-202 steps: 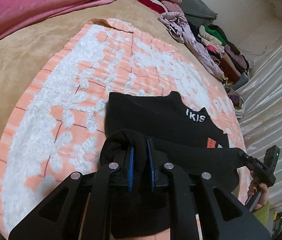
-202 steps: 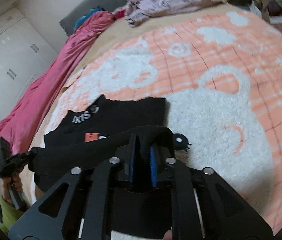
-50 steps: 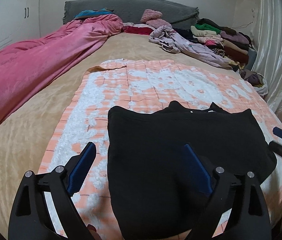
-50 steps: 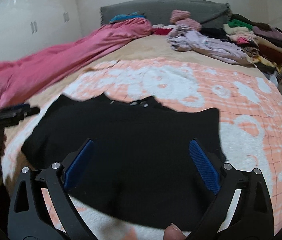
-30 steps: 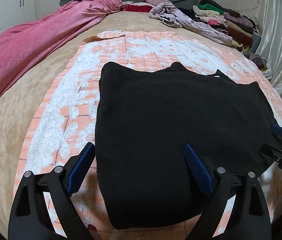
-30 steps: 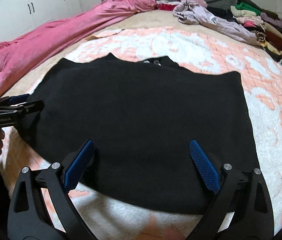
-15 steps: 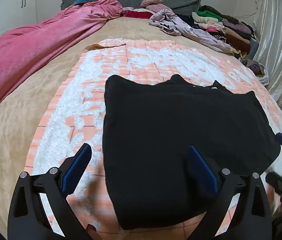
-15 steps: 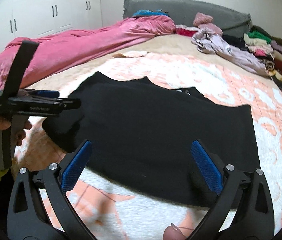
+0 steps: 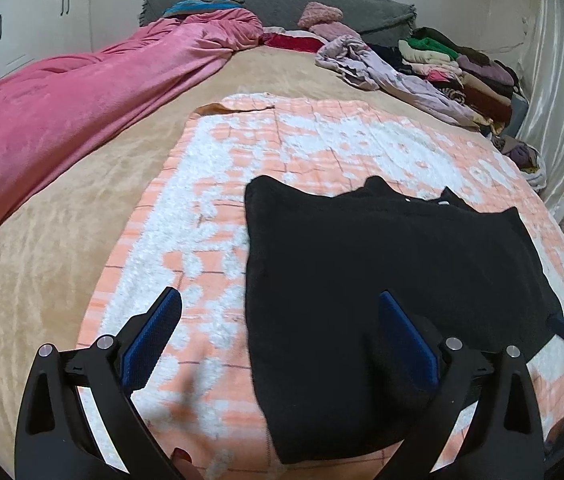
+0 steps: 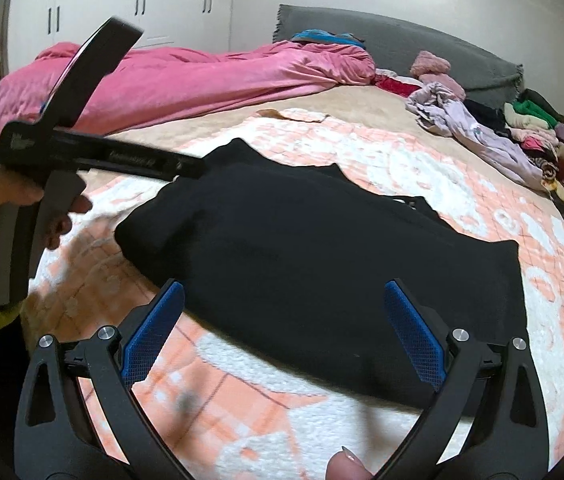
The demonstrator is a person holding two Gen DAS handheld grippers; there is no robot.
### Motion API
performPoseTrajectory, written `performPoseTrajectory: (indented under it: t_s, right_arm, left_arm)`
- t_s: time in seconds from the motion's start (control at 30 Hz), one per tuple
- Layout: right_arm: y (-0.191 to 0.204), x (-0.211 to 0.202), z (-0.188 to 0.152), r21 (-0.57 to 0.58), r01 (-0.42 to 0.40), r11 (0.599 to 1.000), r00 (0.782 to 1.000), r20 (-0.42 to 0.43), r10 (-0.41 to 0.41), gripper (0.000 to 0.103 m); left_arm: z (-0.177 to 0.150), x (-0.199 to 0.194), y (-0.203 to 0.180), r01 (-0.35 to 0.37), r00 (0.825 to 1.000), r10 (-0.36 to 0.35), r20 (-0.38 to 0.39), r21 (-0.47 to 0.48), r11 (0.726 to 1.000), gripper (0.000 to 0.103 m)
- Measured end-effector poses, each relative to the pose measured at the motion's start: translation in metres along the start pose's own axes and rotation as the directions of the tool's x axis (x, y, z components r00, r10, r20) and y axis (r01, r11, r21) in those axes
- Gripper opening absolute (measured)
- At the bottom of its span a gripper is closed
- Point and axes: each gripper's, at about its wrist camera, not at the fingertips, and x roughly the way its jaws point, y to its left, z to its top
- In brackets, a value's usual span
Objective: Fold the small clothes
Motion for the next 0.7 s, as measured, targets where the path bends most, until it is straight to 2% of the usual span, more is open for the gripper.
performPoseTrajectory:
  t_s: [0.47,0.7]
  right_arm:
    - [0.036,0.020,-0.004,-0.090,0.013,0.996,0.999,-0.032,-0.016,0.094]
    - [0.057,0.036,-0.003,-0.196,0.014,0.980,0.997,-0.068,-0.027,0.094]
  left_arm:
    - [0.013,0.003,0.032,-0.012,1.000,0.012,-0.003,-0.069,0.998,0.098]
    - [0.020,0.015,0.049,-0.024,0.999,0.022,-0.023,-0.112,0.993,0.098]
